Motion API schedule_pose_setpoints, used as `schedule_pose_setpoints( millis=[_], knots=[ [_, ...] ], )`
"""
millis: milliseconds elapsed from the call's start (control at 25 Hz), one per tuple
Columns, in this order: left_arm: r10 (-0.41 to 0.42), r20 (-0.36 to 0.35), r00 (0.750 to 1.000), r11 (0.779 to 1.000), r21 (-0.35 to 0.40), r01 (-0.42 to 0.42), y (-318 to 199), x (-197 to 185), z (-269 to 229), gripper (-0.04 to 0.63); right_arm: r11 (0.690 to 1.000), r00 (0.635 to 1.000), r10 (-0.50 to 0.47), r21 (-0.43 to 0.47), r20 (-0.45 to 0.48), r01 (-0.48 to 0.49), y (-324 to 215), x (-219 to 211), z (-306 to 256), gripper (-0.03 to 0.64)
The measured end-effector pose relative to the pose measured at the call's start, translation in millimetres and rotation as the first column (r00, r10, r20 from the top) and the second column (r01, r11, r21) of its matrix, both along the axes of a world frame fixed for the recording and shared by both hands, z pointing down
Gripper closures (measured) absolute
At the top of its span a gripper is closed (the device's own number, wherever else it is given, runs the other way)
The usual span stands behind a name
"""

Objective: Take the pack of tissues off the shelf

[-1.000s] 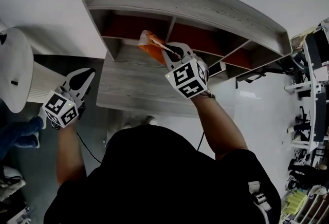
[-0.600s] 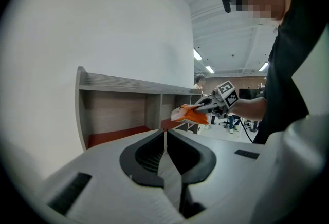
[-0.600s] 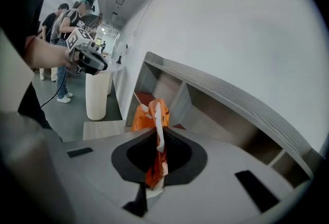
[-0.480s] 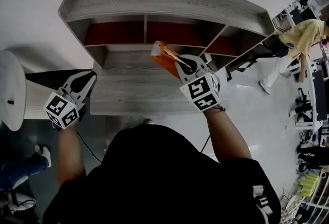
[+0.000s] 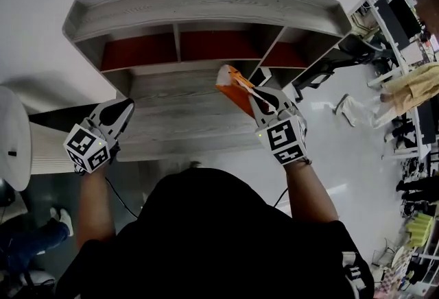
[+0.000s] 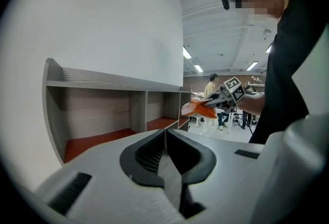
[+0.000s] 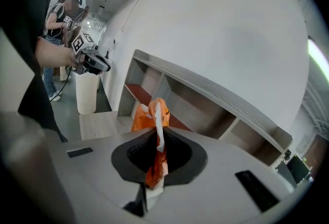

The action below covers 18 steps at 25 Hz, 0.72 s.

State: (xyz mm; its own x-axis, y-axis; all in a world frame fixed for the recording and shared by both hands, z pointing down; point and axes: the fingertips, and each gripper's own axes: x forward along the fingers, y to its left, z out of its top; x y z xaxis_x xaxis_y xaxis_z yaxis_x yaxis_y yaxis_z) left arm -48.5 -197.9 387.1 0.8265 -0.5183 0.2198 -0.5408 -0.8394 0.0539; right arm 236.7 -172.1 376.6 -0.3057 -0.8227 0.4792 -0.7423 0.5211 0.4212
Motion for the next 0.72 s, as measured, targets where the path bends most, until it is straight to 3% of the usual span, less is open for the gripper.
schedule_pose_setpoints(
  millis=[720],
  knots=[
    [0.012,-0.008,1.000,1.000,-0.020,-0.013,-1.6,15.0,20.7,0.565,0.998,0.999,0.011,-0.055,-0.050,-0.014,7.9,18.8,27.1,0.603]
  ],
)
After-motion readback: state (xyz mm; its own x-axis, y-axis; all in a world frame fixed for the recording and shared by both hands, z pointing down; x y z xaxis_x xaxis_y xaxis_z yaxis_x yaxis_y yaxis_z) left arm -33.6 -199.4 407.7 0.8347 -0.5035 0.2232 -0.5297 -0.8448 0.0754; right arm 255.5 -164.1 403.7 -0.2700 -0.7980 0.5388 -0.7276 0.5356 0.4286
